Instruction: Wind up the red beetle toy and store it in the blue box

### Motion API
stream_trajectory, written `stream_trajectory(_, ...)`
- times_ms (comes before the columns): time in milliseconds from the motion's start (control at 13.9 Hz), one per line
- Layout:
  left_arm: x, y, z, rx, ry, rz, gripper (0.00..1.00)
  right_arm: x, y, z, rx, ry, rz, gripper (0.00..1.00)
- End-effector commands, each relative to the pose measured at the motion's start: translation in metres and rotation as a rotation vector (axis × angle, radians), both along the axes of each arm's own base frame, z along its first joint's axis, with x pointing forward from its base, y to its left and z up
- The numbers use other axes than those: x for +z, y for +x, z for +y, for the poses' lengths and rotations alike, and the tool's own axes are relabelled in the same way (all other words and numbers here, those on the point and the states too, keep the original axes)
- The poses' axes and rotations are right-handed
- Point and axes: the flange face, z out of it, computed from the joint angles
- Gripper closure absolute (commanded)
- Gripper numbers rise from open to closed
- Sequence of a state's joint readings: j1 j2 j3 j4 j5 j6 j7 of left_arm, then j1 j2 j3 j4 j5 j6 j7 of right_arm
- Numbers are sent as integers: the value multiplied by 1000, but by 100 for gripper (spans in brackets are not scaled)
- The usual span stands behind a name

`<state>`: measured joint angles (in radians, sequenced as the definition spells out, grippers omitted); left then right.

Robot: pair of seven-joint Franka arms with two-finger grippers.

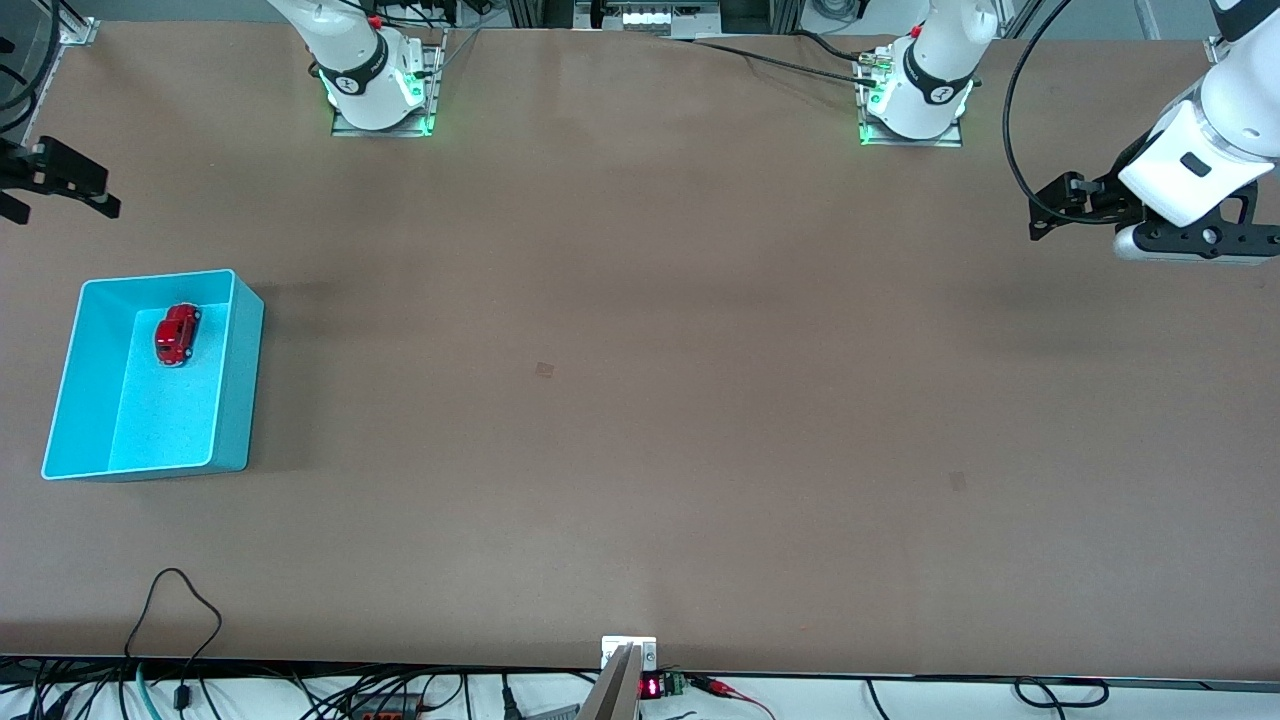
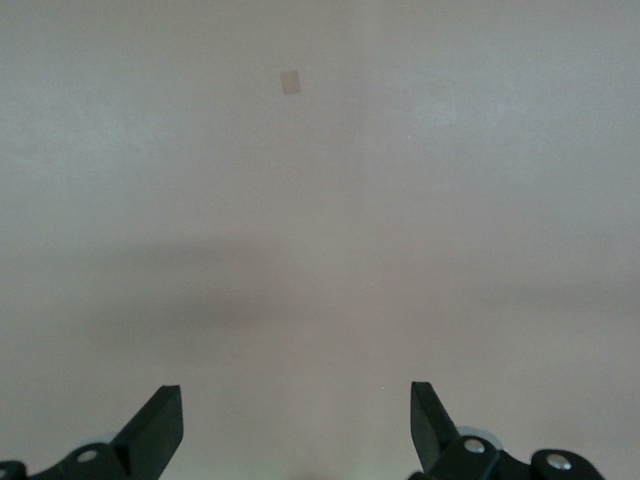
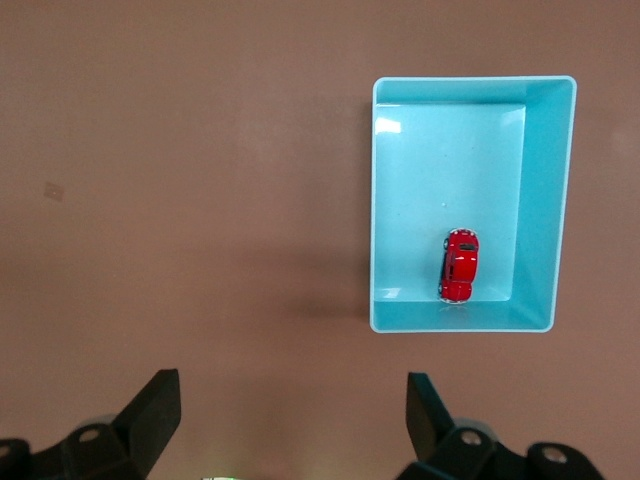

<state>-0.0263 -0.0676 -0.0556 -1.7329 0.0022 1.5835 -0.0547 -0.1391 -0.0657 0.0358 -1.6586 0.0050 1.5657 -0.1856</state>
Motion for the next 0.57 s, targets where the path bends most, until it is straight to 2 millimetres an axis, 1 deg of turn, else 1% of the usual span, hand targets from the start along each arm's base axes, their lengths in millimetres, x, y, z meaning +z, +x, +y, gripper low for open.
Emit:
stream_trajectory(0,4,1,2,1,20,-1,0,6,2,0,-22,-5,19,0)
stream_trajectory(215,5,1,1,0,19,-4,0,2,3,-1,-42,-7,32,0)
stream_trajectory(358,5,1,2,-1,21,-4,0,0,2,-2,-32,-54,51,0)
stream_trajectory(502,5,1,2,-1,21,-5,0,-4,5,-2,-38,-48,52,0)
